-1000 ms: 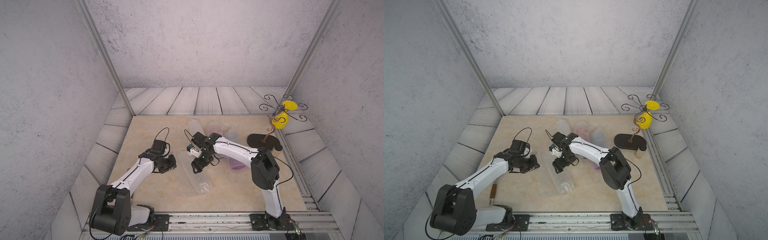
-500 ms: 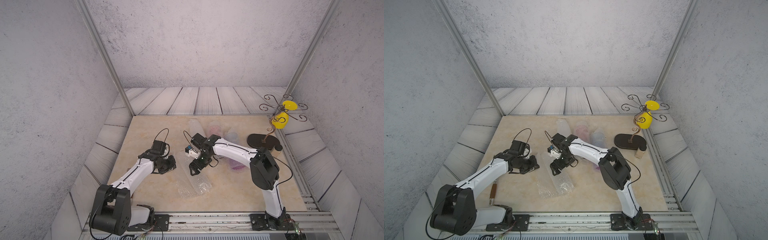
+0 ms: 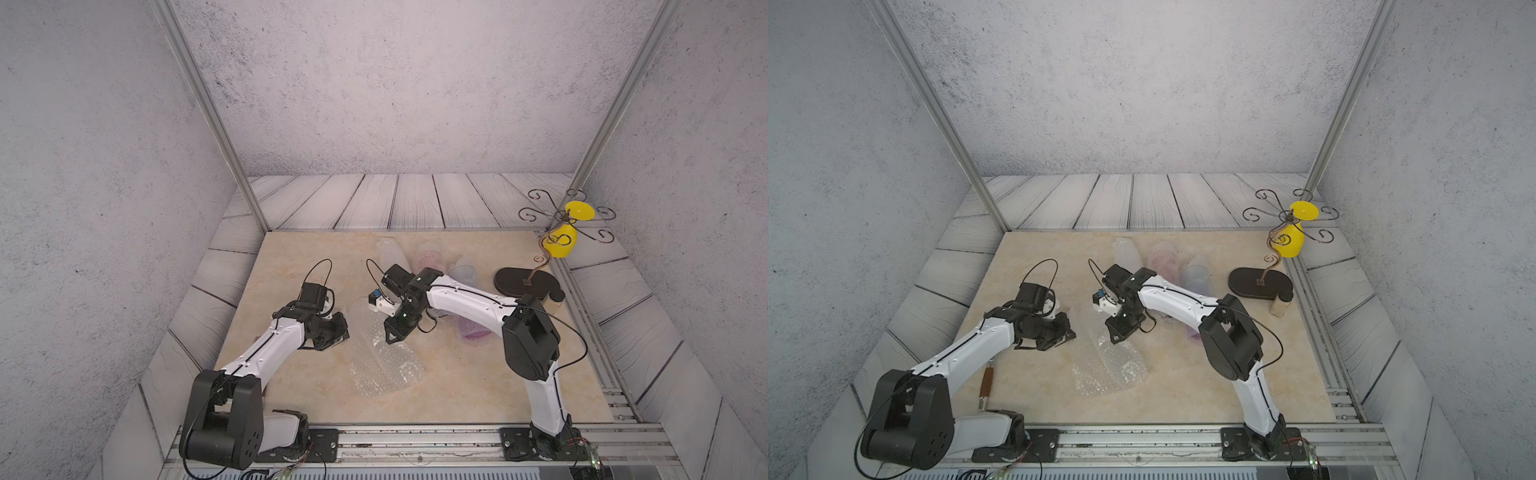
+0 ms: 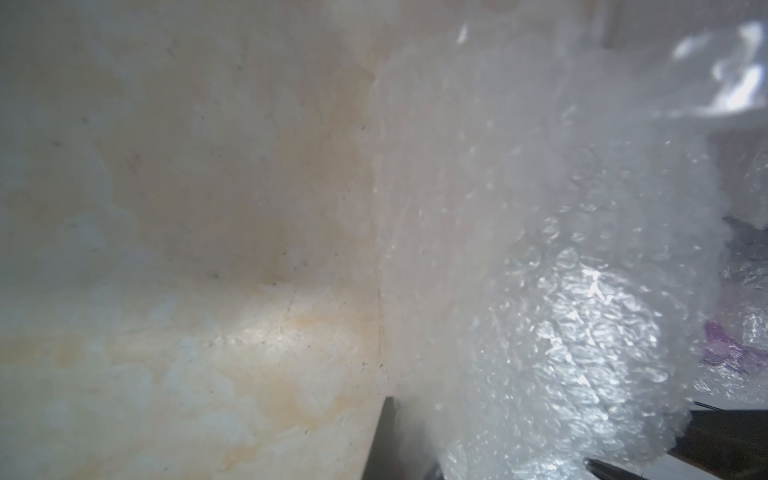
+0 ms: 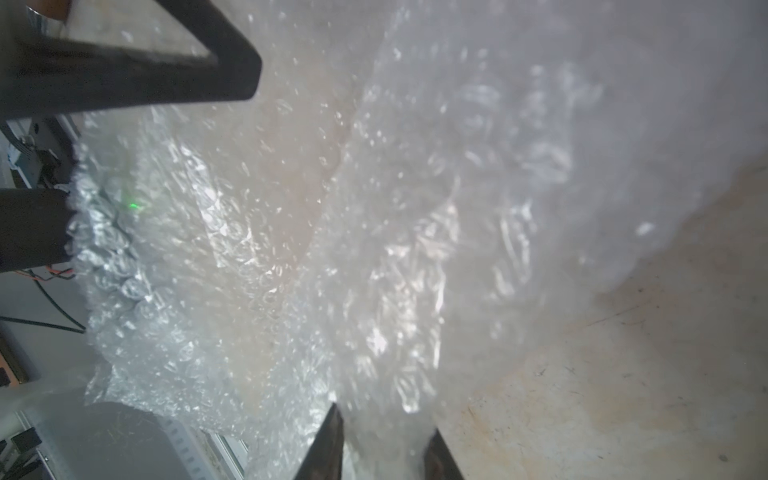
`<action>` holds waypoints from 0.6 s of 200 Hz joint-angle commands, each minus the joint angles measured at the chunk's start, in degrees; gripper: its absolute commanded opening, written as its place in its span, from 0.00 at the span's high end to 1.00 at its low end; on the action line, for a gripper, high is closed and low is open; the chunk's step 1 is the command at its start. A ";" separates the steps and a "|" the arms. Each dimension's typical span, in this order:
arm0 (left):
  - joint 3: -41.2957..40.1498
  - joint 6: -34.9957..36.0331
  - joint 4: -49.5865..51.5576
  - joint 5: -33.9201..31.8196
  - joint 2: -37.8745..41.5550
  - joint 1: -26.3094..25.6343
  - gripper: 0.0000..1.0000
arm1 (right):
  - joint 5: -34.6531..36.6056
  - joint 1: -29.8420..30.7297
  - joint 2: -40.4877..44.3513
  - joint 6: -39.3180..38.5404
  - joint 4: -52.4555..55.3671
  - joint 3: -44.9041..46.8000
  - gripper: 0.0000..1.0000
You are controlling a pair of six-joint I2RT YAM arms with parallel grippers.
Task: Unwrap the vase from the bubble wrap
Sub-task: Unwrap the bubble wrap at the center of the board.
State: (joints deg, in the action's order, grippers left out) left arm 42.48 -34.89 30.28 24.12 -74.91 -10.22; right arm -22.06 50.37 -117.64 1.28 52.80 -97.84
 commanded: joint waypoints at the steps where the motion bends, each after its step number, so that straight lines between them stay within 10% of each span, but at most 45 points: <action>1: -0.22 1.68 1.16 -0.56 1.73 2.26 1.00 | 4.67 -0.56 1.96 -0.70 2.34 2.84 0.73; 120: 0.96 5.98 7.49 -4.05 3.90 6.37 1.00 | 9.21 -11.32 9.39 3.67 2.30 8.43 0.46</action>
State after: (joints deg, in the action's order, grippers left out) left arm 42.48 -30.72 35.55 21.98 -72.20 -4.82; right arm -16.47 38.68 -114.37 5.58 52.25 -87.59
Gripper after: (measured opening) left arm 0.046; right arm 0.491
